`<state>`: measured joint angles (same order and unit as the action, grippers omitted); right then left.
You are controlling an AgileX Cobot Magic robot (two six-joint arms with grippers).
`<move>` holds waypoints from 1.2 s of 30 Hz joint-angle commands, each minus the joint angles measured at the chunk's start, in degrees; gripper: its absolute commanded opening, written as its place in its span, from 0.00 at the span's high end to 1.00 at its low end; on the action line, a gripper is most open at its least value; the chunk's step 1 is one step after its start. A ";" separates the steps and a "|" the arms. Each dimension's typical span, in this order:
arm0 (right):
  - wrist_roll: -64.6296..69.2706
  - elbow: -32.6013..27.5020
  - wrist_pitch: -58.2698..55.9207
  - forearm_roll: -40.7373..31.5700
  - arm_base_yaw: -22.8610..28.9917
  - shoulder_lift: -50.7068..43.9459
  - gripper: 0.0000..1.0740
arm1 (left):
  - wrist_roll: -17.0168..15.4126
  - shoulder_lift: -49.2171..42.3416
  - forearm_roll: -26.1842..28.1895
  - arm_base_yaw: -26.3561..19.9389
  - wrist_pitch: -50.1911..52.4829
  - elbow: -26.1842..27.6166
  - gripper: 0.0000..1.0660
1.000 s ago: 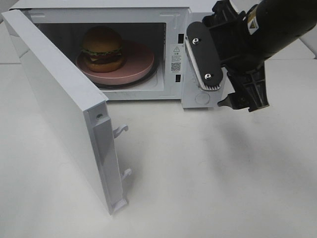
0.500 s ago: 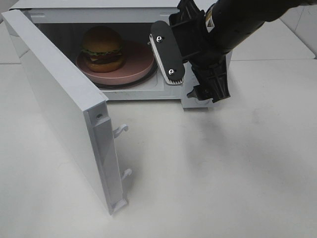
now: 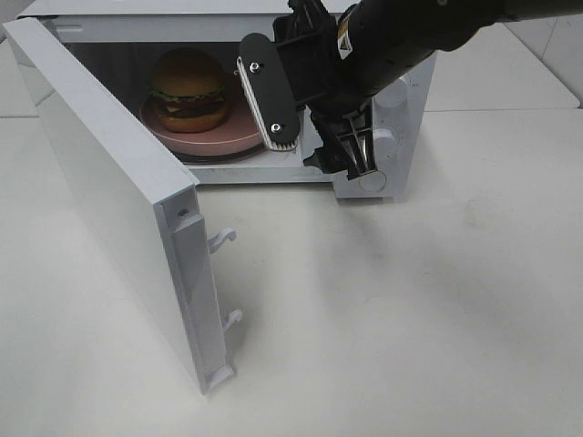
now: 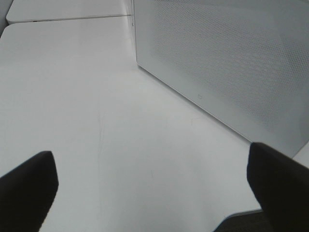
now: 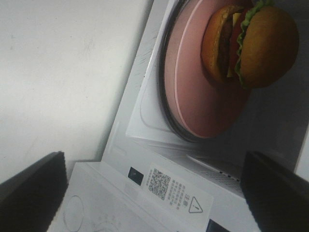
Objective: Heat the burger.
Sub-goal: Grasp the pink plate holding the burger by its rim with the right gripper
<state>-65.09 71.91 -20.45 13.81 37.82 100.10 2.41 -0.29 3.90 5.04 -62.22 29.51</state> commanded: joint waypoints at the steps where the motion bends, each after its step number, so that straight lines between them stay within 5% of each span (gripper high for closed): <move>1: 0.23 1.60 0.40 0.06 0.34 2.41 0.14 | -0.17 -0.86 0.29 -0.17 0.74 0.06 0.06; 36: 0.46 21.03 -0.34 -3.15 -1.09 23.78 0.20 | -0.17 -0.86 0.29 -0.17 0.74 0.06 0.06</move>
<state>-65.15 92.48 -20.45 10.83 36.90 123.76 2.41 -0.29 3.90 5.04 -62.22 29.51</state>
